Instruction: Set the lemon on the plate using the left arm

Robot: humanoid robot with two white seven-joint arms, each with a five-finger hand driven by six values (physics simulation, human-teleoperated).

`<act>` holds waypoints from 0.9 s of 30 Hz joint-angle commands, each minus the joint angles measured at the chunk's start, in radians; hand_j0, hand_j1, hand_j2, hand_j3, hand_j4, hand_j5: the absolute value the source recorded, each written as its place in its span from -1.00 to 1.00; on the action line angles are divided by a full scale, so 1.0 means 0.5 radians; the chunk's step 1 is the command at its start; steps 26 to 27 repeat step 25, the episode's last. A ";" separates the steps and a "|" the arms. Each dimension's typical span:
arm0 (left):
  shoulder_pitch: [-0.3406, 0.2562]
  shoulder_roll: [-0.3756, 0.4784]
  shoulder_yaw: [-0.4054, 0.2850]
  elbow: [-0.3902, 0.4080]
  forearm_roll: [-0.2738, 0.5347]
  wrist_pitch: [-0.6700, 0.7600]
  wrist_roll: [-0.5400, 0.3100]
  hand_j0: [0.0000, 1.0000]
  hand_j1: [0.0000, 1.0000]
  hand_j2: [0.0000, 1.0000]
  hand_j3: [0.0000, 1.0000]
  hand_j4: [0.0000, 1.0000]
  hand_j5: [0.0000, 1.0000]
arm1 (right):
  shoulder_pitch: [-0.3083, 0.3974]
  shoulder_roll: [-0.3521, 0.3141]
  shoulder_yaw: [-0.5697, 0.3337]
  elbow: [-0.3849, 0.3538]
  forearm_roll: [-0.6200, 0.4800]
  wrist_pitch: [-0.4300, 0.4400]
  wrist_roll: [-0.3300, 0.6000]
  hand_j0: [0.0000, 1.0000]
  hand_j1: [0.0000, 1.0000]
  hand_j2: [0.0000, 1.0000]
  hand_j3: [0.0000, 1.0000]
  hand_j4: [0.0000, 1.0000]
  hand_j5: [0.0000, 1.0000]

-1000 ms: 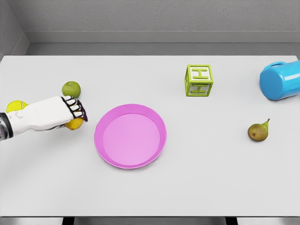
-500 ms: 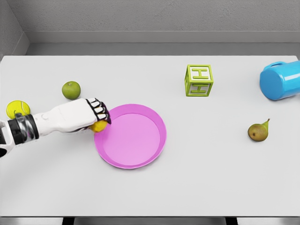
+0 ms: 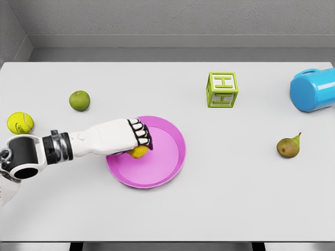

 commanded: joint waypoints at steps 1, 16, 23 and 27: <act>0.000 -0.032 -0.023 -0.004 0.018 0.005 0.001 0.33 0.33 0.33 0.33 0.33 0.33 | 0.000 0.000 0.000 0.000 0.000 -0.001 0.000 1.00 1.00 1.00 1.00 1.00 1.00; 0.089 0.287 0.600 0.272 0.227 0.005 0.022 1.00 1.00 1.00 1.00 1.00 1.00 | 0.000 0.000 0.000 0.000 0.000 0.003 0.000 1.00 1.00 1.00 1.00 1.00 1.00; 0.199 0.333 0.689 0.395 0.328 0.005 0.010 1.00 1.00 1.00 1.00 1.00 1.00 | 0.000 0.000 0.000 0.000 0.000 -0.001 0.000 1.00 1.00 1.00 1.00 1.00 1.00; 0.212 0.324 0.686 0.391 0.380 0.005 0.004 1.00 1.00 1.00 1.00 1.00 1.00 | 0.000 0.000 0.000 0.000 0.000 0.003 0.000 1.00 1.00 1.00 1.00 1.00 1.00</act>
